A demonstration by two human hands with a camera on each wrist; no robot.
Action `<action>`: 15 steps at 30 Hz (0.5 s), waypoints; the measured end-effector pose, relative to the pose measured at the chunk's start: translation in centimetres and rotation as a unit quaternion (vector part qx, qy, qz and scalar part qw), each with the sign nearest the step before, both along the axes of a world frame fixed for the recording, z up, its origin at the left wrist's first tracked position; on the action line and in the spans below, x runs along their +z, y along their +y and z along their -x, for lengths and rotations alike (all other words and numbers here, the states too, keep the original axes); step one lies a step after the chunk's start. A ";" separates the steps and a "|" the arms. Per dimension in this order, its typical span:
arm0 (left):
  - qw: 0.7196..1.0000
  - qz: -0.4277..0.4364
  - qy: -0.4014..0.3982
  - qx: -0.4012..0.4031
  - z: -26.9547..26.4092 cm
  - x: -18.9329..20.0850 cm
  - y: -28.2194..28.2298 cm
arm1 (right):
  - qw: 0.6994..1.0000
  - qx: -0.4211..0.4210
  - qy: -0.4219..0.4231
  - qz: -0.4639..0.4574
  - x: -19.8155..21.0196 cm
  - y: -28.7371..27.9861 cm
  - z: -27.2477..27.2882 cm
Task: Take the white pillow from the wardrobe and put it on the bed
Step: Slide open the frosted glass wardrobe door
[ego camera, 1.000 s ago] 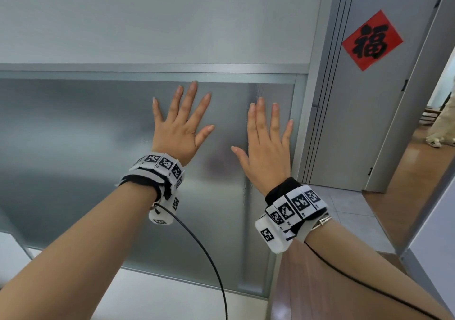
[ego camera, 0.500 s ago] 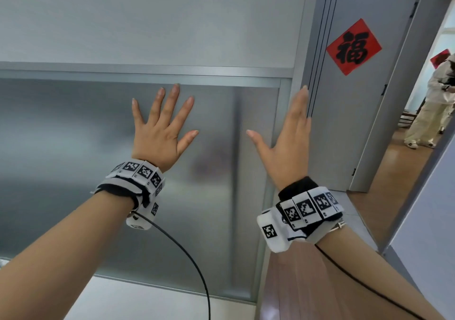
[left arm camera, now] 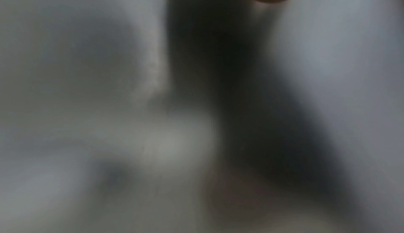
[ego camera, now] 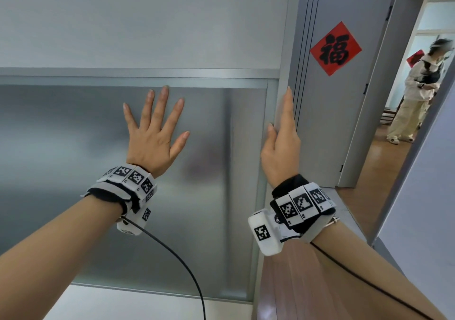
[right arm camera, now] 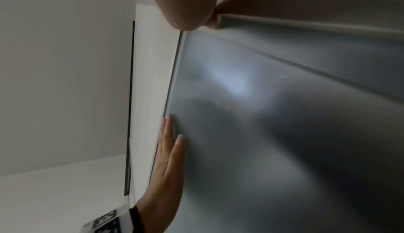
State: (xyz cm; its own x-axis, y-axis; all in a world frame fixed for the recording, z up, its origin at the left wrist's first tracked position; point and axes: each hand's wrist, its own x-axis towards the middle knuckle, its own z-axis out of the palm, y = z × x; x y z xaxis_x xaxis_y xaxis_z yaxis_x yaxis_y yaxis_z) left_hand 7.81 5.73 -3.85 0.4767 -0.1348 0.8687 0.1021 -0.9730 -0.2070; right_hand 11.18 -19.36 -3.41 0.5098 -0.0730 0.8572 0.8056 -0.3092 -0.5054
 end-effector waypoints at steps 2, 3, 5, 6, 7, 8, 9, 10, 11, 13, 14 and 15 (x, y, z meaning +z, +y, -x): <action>1.000 0.005 0.006 0.000 0.3 0.2 -0.2 | 1.000 -0.030 0.001 -0.005 0.3 -0.4 0.3; 1.000 0.007 0.009 -0.002 0.4 0.3 -0.3 | 0.999 -0.042 -0.003 -0.003 0.4 -0.6 0.3; 1.000 0.004 0.011 -0.014 0.6 0.6 -0.8 | 0.999 -0.055 0.000 0.002 0.5 -1.0 0.2; 1.000 -0.005 0.009 -0.022 0.7 0.8 -1.3 | 0.998 -0.057 0.004 0.001 0.6 -1.1 0.1; 0.999 -0.015 0.006 -0.031 0.8 0.9 -1.8 | 0.998 -0.056 0.006 -0.004 0.6 -1.1 0.0; 0.999 -0.024 0.007 -0.039 0.7 1.1 -2.6 | 0.998 -0.053 0.008 -0.012 0.7 -1.1 0.0; 0.998 -0.030 0.013 -0.046 0.7 1.4 -3.5 | 0.999 -0.046 0.013 -0.024 0.7 -1.0 0.0; 0.998 -0.033 0.022 -0.050 0.7 1.6 -4.4 | 0.999 -0.035 0.018 -0.036 0.8 -0.9 0.2; 0.998 -0.035 0.032 -0.051 0.6 1.9 -5.2 | 0.998 -0.026 0.021 -0.047 0.9 -0.8 0.2; 0.997 -0.034 0.052 -0.049 0.5 2.3 -6.0 | 0.998 -0.025 0.024 -0.049 1.0 -0.8 0.2; 0.997 -0.033 0.057 -0.045 0.3 2.3 -5.9 | 0.999 -0.024 0.024 -0.041 1.1 -0.9 0.2; 0.997 -0.032 0.061 -0.041 0.2 2.3 -5.8 | 0.999 -0.023 0.022 -0.032 1.2 -1.0 0.1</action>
State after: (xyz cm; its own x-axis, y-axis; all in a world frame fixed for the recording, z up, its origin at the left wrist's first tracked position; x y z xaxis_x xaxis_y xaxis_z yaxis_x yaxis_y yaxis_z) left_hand 7.60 -0.05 -1.55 0.5632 -0.2311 0.7933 -0.0062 -0.9613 -0.2756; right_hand 11.09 -20.34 -2.23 0.5417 -0.1508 0.8269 0.7681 -0.3106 -0.5599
